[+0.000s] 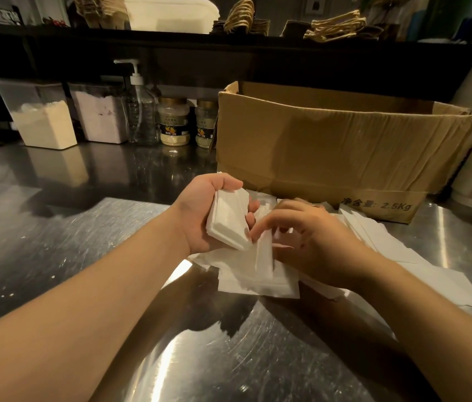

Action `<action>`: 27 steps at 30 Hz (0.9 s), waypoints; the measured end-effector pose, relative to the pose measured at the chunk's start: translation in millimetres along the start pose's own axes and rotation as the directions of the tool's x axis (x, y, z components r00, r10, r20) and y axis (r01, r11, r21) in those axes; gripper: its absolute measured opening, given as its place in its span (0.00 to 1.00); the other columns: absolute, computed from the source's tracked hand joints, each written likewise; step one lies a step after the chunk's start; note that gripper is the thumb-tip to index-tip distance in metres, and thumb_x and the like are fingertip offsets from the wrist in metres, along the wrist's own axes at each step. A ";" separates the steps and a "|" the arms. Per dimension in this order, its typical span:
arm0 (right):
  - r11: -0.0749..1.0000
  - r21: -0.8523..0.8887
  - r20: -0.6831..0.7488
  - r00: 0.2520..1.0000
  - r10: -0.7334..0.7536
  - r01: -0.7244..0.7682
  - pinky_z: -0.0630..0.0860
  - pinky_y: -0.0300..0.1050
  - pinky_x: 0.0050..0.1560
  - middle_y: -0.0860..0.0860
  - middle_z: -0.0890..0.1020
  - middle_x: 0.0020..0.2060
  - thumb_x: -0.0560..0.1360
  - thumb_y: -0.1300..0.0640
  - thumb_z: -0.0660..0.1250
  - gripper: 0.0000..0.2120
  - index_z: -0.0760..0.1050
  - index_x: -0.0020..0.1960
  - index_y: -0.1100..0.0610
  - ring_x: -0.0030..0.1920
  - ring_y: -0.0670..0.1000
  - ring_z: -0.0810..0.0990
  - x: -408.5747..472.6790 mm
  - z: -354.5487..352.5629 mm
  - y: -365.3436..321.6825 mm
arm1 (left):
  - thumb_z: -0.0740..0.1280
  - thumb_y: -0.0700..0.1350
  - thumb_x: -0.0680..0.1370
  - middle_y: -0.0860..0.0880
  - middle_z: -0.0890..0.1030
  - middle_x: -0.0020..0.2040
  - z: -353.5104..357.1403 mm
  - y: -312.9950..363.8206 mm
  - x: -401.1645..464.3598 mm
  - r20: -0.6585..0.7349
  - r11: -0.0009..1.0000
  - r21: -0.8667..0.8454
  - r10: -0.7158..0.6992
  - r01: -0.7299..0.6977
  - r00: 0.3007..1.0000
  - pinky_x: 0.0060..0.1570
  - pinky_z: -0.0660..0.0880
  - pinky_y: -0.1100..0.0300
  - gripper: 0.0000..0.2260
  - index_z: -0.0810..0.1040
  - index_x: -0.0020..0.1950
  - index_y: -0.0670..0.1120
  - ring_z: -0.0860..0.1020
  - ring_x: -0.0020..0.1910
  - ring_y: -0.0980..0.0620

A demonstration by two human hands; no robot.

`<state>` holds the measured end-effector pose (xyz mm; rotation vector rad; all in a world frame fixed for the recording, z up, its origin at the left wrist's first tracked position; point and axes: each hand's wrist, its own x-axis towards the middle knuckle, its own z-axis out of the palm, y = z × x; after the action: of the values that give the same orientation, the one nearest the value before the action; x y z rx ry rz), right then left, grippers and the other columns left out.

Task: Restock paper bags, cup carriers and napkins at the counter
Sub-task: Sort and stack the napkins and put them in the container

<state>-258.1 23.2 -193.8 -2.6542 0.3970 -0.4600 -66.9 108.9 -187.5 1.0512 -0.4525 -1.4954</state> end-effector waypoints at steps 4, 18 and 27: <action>0.999 0.032 -0.044 0.998 -0.040 0.042 0.69 0.41 0.60 0.32 0.72 0.51 0.75 0.45 0.72 0.03 0.82 0.48 0.38 0.60 0.41 0.69 -1.8 -2.1 -1.7 | 0.67 0.47 0.71 0.44 0.78 0.51 -0.3 0.7 -2.0 0.009 0.999 0.023 0.036 -0.036 0.999 0.49 0.76 0.50 0.22 0.73 0.64 0.45 0.77 0.43 0.48; 0.690 0.723 -0.250 0.914 0.320 -0.044 0.81 0.44 0.44 0.46 0.84 0.41 0.79 0.52 0.67 0.08 0.83 0.45 0.50 0.45 0.49 0.82 -0.6 -1.4 -18.4 | 0.72 0.54 0.65 0.45 0.83 0.49 9.6 -9.0 -10.4 0.117 0.937 0.324 0.100 -0.133 0.988 0.52 0.78 0.47 0.24 0.79 0.60 0.48 0.81 0.47 0.45; 0.668 0.737 -0.278 0.854 0.439 -0.104 0.78 0.37 0.32 0.42 0.83 0.37 0.80 0.51 0.67 0.06 0.82 0.47 0.50 0.34 0.43 0.81 -1.0 4.2 -22.4 | 0.64 0.72 0.71 0.42 0.83 0.54 14.4 -13.6 -7.2 0.186 0.954 0.284 0.043 -0.096 0.982 0.61 0.77 0.43 0.33 0.77 0.65 0.50 0.81 0.56 0.39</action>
<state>-252.9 44.6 -187.7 -1.6841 0.6096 -0.9044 -87.1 114.7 -188.1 1.1202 -0.8505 -1.4948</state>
